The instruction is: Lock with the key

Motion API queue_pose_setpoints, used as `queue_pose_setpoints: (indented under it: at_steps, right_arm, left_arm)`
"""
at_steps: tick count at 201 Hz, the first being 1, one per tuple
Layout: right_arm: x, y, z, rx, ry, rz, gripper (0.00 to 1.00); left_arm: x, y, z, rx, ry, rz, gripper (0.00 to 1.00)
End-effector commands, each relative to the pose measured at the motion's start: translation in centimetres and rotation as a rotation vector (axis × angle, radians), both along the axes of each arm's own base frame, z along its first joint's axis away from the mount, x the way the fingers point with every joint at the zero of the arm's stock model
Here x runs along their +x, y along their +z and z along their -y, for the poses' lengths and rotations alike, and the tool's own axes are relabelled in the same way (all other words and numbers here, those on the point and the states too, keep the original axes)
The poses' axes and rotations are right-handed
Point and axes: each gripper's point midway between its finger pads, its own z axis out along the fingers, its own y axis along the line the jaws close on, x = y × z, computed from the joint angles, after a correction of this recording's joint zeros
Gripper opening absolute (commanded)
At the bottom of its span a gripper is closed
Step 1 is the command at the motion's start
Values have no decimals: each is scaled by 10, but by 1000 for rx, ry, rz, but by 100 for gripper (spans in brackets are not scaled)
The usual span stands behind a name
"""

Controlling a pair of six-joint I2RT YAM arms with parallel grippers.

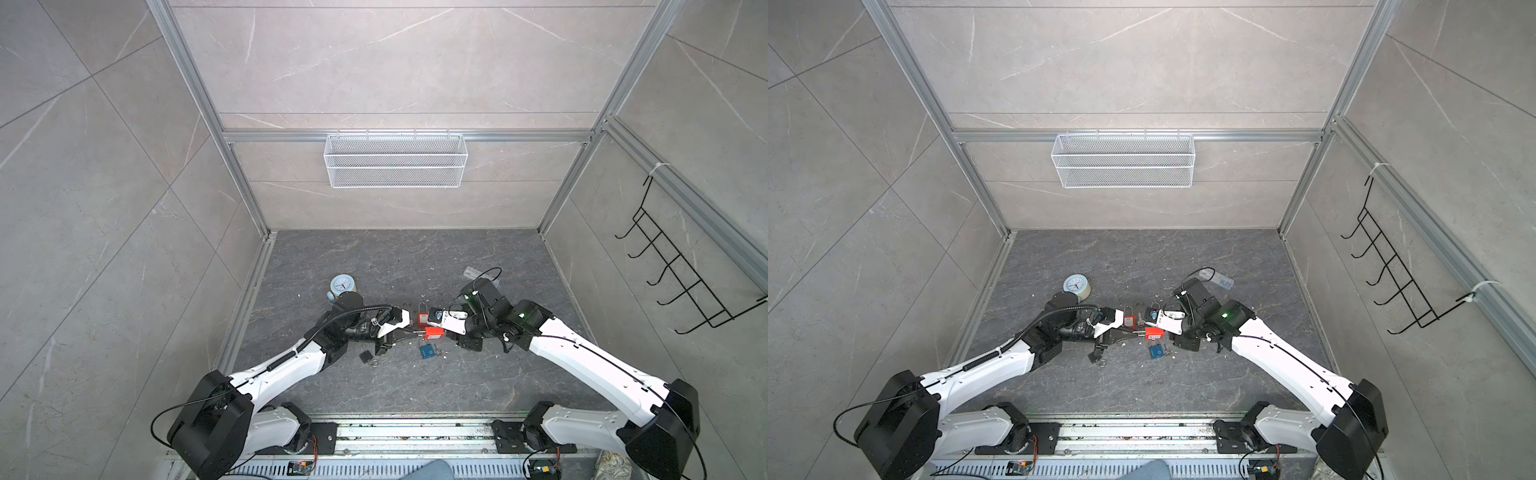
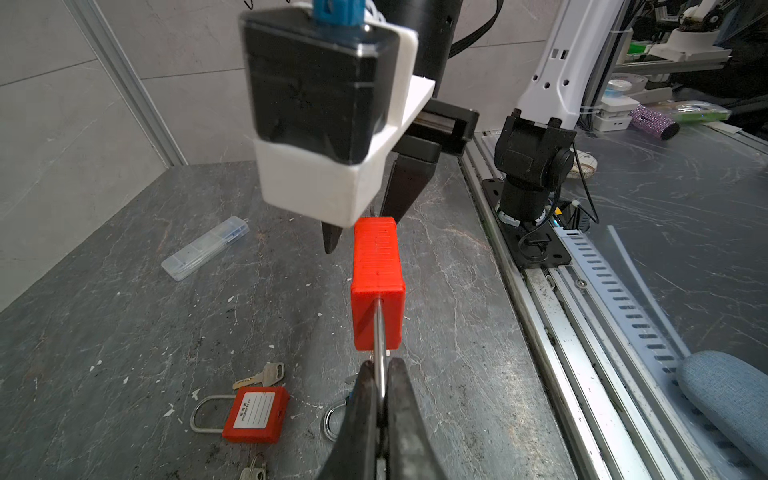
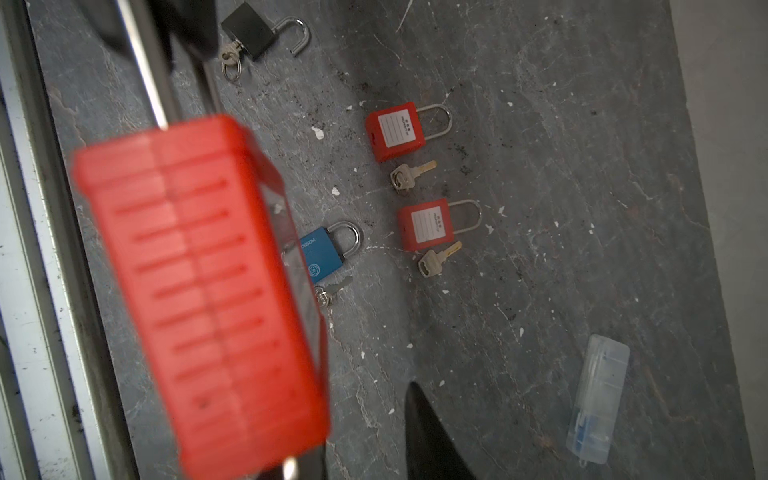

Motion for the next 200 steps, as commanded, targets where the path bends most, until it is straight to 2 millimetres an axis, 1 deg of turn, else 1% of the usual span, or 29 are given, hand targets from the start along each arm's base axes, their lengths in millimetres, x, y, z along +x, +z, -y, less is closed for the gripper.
queue_pose_setpoints:
  at_steps: [1,14,29,51,82,113,137,164,191,200]
  right_arm:
    - [-11,17,3,26,34,33,36]
    - [-23,17,8,10,67,9,35]
    - [-29,15,15,-21,80,-7,34]
    - [-37,22,11,-1,118,-32,33]
    - [-37,29,1,30,155,-40,26]
    - [-37,25,-4,24,184,-66,23]
    - [-38,21,-6,18,197,-91,7]
    - [-40,18,-7,18,206,-109,6]
    - [-41,17,-6,12,211,-110,0]
    - [-42,17,-4,7,210,-108,0]
  left_arm:
    - [-4,26,6,-56,-53,49,0]
    - [-4,26,6,-50,-56,51,0]
    - [-5,25,6,-42,-67,44,0]
    - [-6,25,8,-39,-80,34,0]
    - [-7,24,9,-33,-98,22,0]
    - [-9,25,10,-24,-111,26,0]
    - [-10,25,10,-14,-115,29,0]
    - [-10,25,10,-4,-122,27,0]
    - [-12,23,9,15,-128,28,0]
    - [-12,23,8,22,-128,34,0]
